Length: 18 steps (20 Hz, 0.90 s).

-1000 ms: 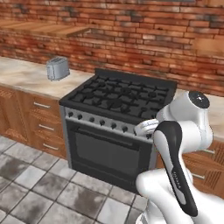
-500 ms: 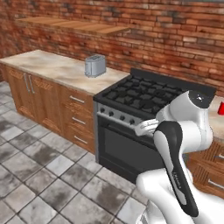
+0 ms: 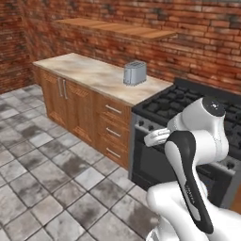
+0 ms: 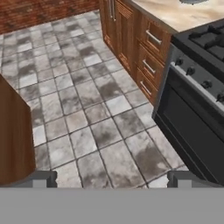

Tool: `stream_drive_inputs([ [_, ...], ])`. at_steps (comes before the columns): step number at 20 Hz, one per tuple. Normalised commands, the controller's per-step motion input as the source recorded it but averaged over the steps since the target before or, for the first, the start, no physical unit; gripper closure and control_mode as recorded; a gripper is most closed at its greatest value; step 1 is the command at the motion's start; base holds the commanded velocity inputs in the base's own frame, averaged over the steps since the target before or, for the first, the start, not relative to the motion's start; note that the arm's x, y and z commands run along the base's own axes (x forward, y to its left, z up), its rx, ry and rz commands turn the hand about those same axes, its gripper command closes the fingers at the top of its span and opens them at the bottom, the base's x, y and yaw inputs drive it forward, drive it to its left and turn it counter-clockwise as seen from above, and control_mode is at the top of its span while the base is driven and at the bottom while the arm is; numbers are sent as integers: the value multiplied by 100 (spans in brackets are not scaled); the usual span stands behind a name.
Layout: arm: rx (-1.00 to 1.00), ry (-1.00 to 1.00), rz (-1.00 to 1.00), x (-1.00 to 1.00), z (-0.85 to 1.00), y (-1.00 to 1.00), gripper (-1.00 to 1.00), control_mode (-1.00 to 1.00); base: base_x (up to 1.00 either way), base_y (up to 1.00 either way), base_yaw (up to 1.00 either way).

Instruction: Four empty soda cans are scattered around the kitchen. Gather all the cans and cluster them next to the stove for recycling.

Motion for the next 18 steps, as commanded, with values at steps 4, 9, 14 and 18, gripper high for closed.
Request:
stream_drive_inputs([
  [4, 0, 0, 0, 0, 0, 0, -100, 100, 38, 58, 22],
  [9, 0, 0, 0, 0, 0, 0, -100, 100, 35, 62, 21],
  [14, 0, 0, 0, 0, 0, 0, -100, 100, -8, 65, 28],
  [18, 0, 0, 0, 0, 0, 0, -100, 100, -13, 49, 35],
])
